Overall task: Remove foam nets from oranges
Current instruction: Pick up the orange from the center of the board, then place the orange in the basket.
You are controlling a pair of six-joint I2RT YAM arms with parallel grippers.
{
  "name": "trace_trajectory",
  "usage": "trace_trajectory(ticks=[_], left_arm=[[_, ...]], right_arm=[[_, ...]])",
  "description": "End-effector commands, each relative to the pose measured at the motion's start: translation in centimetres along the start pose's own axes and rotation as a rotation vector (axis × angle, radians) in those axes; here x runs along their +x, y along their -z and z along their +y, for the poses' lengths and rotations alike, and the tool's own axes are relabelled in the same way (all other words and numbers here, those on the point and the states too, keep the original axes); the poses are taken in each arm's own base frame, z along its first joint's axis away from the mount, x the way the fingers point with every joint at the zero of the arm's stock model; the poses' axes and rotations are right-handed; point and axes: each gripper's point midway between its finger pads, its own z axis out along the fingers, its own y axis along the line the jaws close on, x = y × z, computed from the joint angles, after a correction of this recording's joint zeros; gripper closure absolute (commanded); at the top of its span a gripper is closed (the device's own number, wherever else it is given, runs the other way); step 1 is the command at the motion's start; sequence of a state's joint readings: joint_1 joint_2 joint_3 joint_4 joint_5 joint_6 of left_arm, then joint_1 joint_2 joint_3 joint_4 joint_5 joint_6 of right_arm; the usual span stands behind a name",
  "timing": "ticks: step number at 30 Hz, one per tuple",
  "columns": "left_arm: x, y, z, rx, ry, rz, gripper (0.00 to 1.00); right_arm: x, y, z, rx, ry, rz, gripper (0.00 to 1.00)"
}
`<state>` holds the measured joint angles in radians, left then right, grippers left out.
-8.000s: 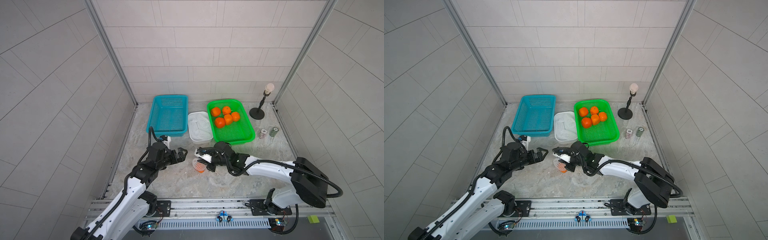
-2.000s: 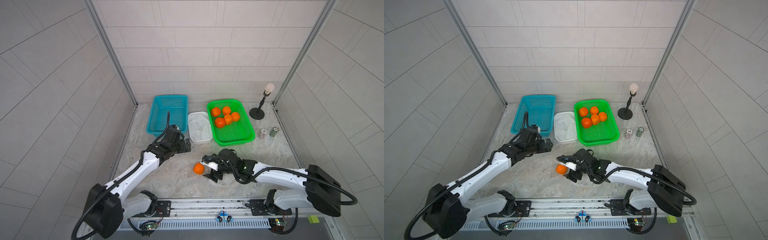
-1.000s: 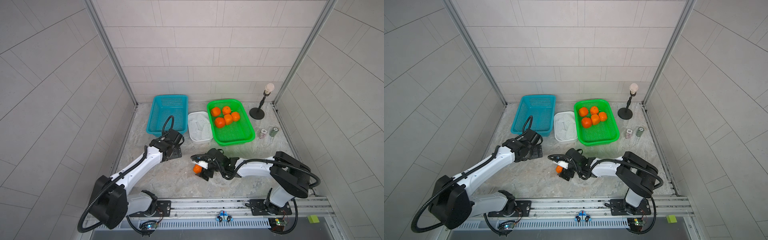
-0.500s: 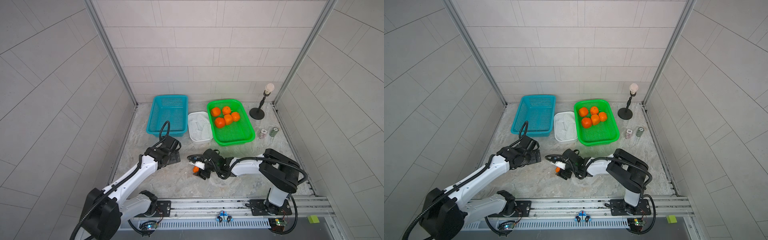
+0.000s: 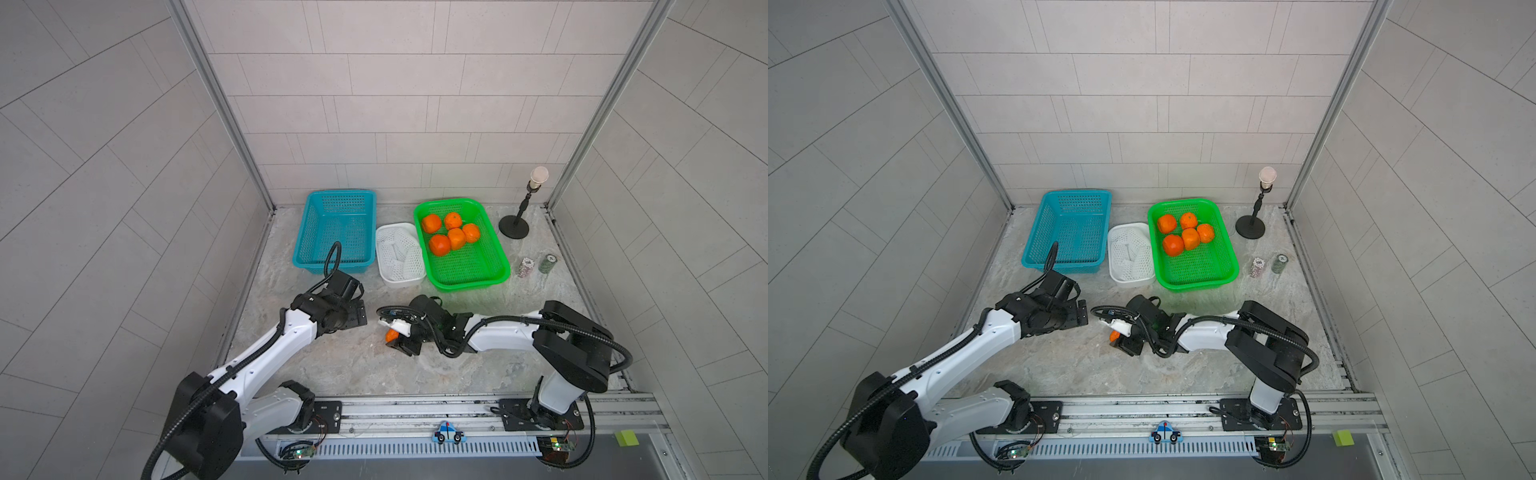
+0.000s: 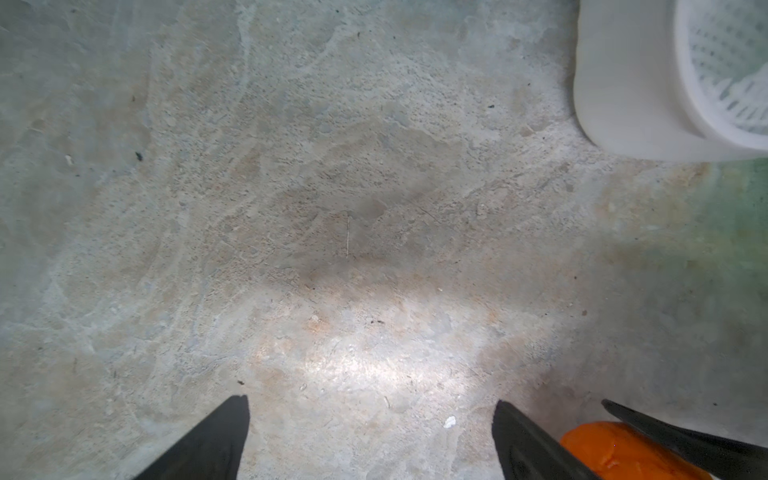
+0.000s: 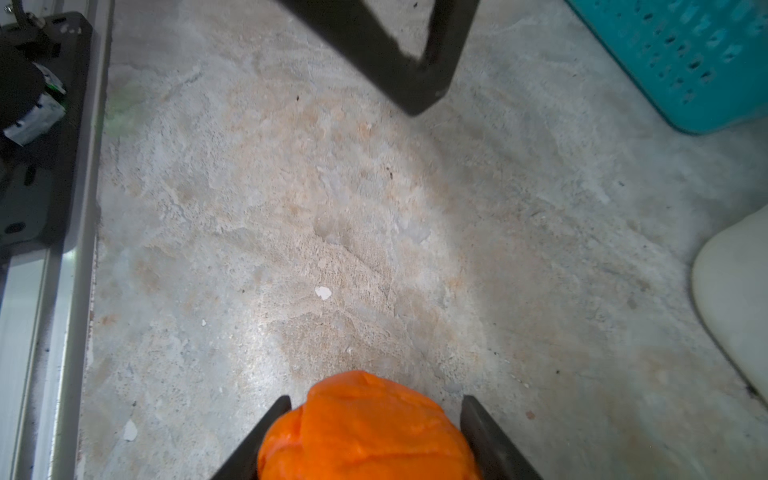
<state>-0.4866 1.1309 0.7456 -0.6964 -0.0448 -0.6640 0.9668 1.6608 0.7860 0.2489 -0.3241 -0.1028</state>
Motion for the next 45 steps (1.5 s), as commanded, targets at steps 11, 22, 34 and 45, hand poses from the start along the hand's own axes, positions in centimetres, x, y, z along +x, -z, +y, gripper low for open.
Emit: trace_trajectory(ticks=[11,22,34,45], left_arm=[[-2.9,4.7,-4.7,0.262,-0.024,-0.116,0.03],[-6.2,8.7,-9.3,0.460,-0.044,-0.196,0.04],[-8.1,8.9,-14.2,0.573,-0.100,-0.192,0.04],[-8.8,8.6,-15.1,0.577,-0.131,-0.198,0.04]], right_arm=[[-4.9,8.5,-2.5,0.166,0.027,-0.058,0.47],[-7.7,18.1,-10.8,0.437,-0.133,-0.141,0.53],[-3.8,19.4,-21.4,0.540,-0.480,-0.056,0.55],[0.9,13.6,-26.5,0.491,-0.669,0.109,0.54]])
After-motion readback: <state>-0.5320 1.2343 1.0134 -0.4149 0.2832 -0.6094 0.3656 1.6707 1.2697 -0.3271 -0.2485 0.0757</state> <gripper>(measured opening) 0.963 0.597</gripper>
